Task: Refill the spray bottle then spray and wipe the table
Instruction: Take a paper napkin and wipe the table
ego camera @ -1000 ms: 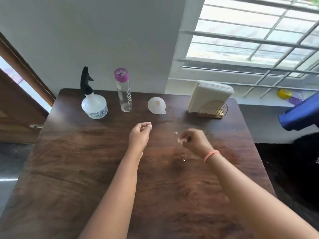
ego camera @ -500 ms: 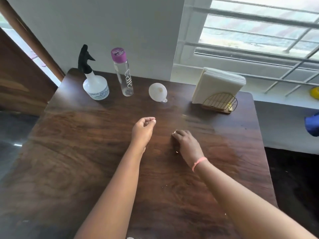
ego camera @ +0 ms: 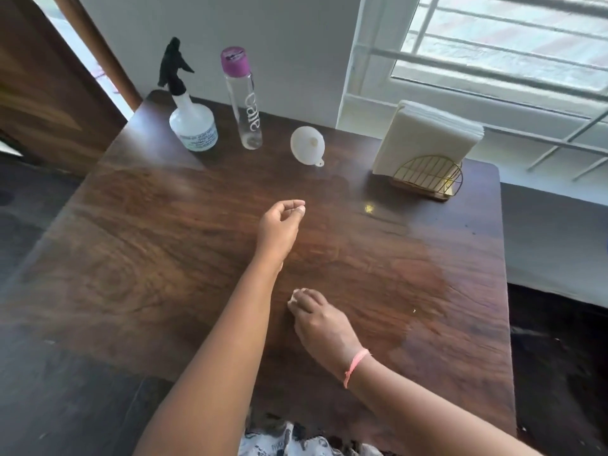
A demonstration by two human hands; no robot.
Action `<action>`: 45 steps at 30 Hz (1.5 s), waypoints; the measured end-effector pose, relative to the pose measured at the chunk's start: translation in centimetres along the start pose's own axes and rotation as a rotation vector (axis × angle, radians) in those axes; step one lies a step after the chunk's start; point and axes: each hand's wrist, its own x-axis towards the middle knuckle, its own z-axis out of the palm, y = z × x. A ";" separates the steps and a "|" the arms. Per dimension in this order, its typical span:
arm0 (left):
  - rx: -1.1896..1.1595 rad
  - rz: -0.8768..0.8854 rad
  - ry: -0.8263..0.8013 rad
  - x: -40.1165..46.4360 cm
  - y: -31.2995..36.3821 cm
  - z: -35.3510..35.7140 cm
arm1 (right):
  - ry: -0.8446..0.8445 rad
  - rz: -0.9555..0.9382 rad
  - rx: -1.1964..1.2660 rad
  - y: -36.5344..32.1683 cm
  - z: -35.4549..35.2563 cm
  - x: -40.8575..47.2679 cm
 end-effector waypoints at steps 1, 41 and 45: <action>-0.010 0.003 0.006 -0.2 -0.2 -0.1 | -0.017 -0.090 0.008 -0.5 0.4 -0.5; -0.058 0.019 -0.289 -13.7 -0.5 4.2 | 0.172 0.653 -0.023 -0.2 -3.3 -21.4; -0.052 0.030 -0.322 -15.3 -0.1 3.2 | 0.213 0.738 -0.056 -2.7 -3.5 -21.6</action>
